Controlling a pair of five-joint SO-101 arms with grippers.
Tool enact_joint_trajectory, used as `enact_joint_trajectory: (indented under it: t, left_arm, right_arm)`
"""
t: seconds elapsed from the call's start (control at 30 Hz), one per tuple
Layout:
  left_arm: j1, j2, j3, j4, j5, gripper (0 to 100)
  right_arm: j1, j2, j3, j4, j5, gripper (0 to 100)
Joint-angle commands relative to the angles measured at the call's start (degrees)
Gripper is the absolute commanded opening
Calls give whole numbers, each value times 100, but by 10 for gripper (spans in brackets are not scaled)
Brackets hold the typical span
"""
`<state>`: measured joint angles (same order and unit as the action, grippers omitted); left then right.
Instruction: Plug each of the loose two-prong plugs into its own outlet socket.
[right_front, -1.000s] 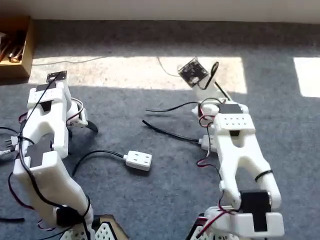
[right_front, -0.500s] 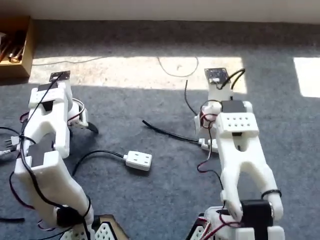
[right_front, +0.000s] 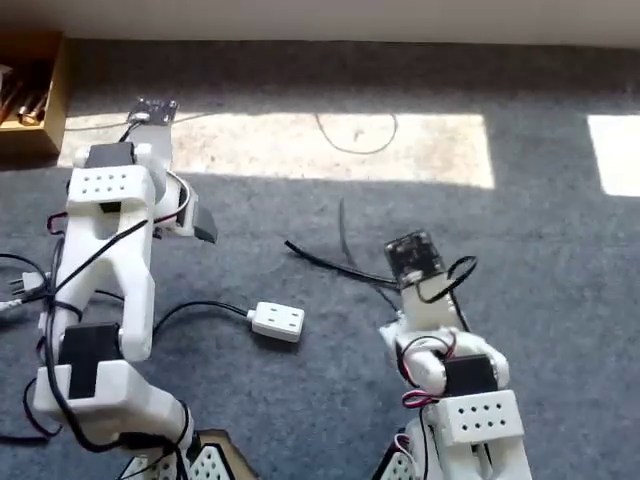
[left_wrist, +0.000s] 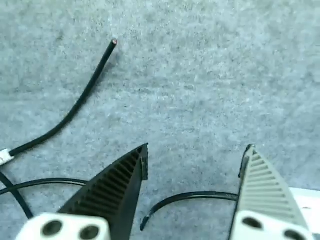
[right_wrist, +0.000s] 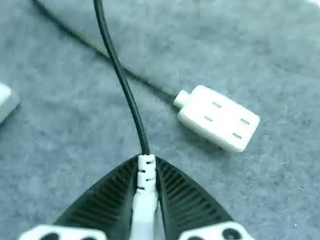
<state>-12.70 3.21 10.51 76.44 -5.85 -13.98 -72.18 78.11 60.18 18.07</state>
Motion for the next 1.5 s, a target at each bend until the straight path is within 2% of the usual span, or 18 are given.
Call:
enact_joint_trajectory:
  t: [0.0, 0.13, 0.33, 0.53, 0.7, 0.93, 1.17, 1.27, 1.47]
  left_arm:
    - [92, -479, 523, -378, 255, 302]
    - [48, -620, 1077, -862, 246, 302]
    - [-180, -629, 1745, -1310, 62, 302]
    - [-1569, -576, 2088, -2224, -369, 302]
    - [-2985, -567, 2114, -2778, -809, 302]
    - [-4215, -558, 2132, -3341, -1398, 302]
    - [-5077, -163, 2422, -4308, -1433, 302]
    - [-5182, 101, 2404, -4369, -1459, 302]
    - [-5604, 541, 2387, -4993, -1574, 302]
  right_arm:
    - [-418, -136, -40, 505, 387, 5]
    - [-769, 356, -629, 1051, 659, 5]
    - [-1077, 3020, -2193, 1411, 818, 5]
    - [-1974, 4479, -3275, 1051, 774, 5]
    - [-2642, 5095, -3116, 233, 774, 5]
    - [-2624, 5613, -2809, -901, 774, 5]
    - [-2651, 5895, -2721, -963, 809, 9]
    - [-2686, 5895, -2765, -690, 809, 76]
    - [-2695, 5895, -2791, -558, 809, 252]
